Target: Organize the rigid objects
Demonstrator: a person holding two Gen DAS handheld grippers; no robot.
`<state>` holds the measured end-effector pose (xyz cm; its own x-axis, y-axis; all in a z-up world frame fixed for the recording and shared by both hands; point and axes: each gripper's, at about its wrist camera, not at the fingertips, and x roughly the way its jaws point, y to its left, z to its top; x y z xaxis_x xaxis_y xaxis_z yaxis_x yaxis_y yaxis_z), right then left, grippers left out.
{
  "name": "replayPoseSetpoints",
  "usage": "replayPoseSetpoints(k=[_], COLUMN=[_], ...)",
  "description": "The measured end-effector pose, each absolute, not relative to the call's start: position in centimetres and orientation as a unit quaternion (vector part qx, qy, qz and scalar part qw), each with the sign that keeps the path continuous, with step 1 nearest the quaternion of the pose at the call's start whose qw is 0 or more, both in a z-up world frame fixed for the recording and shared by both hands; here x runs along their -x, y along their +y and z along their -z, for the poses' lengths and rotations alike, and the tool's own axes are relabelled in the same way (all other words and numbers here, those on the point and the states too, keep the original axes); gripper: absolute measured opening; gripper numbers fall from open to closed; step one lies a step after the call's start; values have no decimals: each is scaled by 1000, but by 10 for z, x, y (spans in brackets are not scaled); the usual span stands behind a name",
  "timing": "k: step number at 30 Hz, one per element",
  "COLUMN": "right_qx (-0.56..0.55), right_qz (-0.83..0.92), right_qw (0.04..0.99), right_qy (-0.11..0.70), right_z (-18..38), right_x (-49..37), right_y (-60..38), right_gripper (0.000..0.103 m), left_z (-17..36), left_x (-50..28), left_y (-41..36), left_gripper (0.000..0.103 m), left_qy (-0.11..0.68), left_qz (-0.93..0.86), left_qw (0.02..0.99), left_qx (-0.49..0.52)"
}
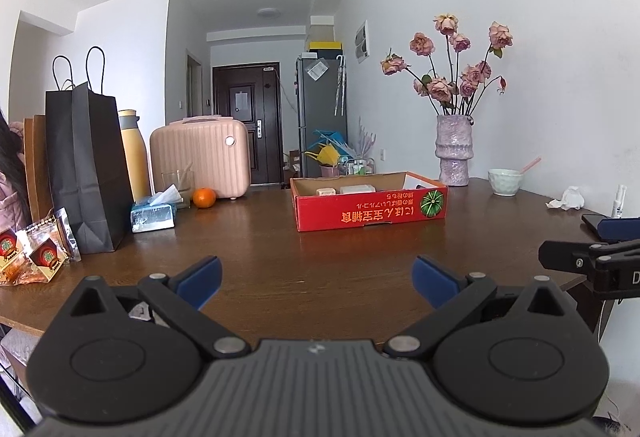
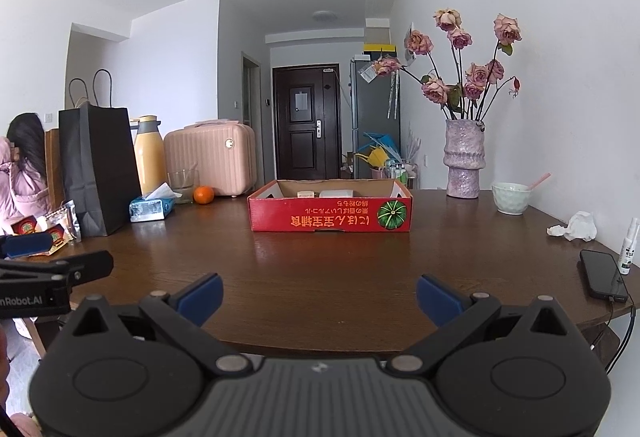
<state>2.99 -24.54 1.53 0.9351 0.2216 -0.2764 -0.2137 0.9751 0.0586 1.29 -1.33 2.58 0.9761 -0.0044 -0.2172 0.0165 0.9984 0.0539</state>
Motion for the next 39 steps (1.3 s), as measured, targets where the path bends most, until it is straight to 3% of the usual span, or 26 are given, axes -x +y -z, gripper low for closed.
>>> replayPoseSetpoints(k=[39], right_qx=[-12], right_qz=[-110], right_qw=[984], right_qy=[142], right_z=[-15], right_x=[-31], right_y=[-246], right_gripper=[103], left_z=[-26], left_x=[-11], left_y=[-14], left_gripper=[103], left_qy=[101], left_qz=[7], left_qw=[994], left_qx=[-31])
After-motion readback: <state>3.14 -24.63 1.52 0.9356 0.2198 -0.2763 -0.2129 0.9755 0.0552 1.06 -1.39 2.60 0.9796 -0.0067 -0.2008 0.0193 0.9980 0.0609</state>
